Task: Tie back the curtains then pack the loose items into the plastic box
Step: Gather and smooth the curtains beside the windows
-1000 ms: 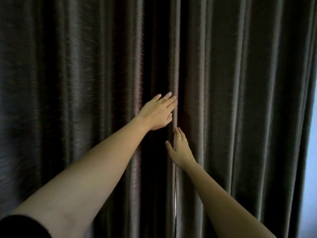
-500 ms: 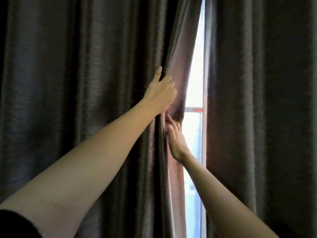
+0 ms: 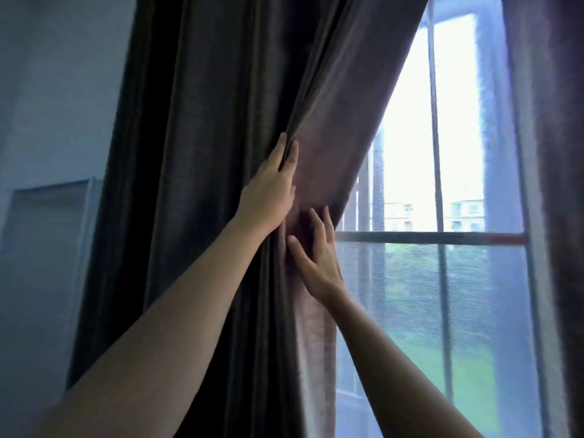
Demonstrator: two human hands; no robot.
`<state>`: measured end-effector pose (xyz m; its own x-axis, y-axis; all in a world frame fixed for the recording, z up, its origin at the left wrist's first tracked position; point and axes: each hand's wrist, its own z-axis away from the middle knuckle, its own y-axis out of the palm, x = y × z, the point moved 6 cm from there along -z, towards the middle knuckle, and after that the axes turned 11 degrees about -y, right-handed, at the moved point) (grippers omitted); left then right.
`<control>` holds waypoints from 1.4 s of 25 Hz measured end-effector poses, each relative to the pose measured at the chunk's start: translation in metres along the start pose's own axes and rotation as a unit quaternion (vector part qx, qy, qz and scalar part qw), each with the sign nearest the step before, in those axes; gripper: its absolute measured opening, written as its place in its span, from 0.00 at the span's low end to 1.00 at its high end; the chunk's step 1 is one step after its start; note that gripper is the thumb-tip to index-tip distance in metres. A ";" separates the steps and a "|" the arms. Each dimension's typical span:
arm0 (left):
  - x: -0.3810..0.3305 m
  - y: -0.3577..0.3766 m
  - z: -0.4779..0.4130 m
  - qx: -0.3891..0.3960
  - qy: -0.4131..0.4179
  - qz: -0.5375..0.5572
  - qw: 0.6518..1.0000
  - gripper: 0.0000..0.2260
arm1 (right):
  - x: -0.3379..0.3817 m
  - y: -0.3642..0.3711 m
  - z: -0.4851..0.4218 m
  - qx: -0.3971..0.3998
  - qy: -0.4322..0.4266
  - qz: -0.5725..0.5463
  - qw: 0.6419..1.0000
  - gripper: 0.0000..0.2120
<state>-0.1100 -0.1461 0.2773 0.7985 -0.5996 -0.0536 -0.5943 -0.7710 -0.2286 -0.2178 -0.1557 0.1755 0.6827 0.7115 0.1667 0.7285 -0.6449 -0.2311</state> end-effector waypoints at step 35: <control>0.390 0.036 0.011 0.035 -0.352 0.214 0.911 0.53 | -0.004 0.335 -0.096 -0.091 -0.088 0.022 0.992 0.35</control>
<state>0.1812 -0.4059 0.2373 0.3731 -0.5373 -0.7564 -0.8777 -0.4687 -0.1000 0.0290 -0.4018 0.1890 0.7048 0.7093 -0.0138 0.7078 -0.7044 -0.0541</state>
